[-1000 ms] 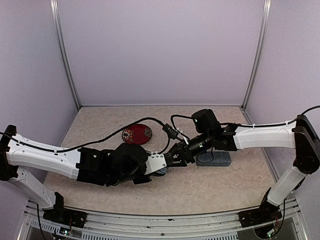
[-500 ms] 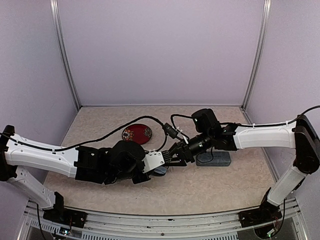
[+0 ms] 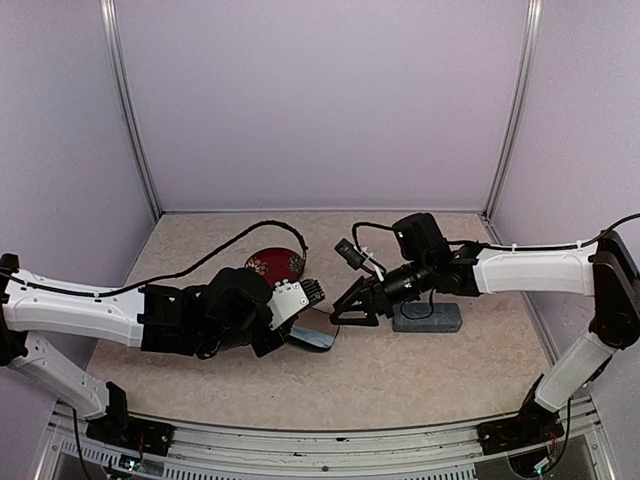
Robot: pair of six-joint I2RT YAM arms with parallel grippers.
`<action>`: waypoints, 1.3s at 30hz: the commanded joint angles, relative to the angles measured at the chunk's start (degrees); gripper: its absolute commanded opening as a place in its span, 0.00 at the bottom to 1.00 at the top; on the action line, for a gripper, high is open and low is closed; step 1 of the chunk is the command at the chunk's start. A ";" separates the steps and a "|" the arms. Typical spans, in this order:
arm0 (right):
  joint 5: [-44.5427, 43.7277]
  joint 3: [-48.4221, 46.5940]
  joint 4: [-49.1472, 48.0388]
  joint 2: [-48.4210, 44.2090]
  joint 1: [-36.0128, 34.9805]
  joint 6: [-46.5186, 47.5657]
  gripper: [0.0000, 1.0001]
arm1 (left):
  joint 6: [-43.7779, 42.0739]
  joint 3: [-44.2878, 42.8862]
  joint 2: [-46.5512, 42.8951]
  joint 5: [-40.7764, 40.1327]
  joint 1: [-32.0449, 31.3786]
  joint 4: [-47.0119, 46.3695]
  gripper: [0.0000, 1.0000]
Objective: Organize the sunglasses
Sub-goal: Place the sunglasses in the sunglasses case.
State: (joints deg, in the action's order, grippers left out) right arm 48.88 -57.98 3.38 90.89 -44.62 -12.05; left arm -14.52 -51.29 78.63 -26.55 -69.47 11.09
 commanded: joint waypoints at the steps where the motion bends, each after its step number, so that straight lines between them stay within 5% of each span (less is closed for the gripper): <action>1: -9.70 1.94 -1.63 -1.33 3.15 -2.14 0.76 | 8.64 1.90 -4.30 1.14 3.37 -3.75 0.15; 7: -18.98 -0.66 -0.09 5.36 4.02 -2.67 0.80 | 19.61 6.10 -8.98 2.77 6.74 -9.80 0.16; 16: -15.79 -3.44 -4.47 15.09 4.04 -5.27 0.81 | 40.74 13.24 -12.69 5.99 10.57 -20.82 0.20; 39: -11.49 -3.29 -11.20 19.50 -0.47 -9.36 0.81 | 54.67 17.45 -10.76 3.80 12.77 -26.10 0.22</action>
State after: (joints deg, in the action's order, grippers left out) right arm 37.21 -61.36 -5.56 111.04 -43.72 -20.10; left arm 37.41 -34.96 67.75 -21.63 -57.34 -12.05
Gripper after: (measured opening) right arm 0.810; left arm 0.221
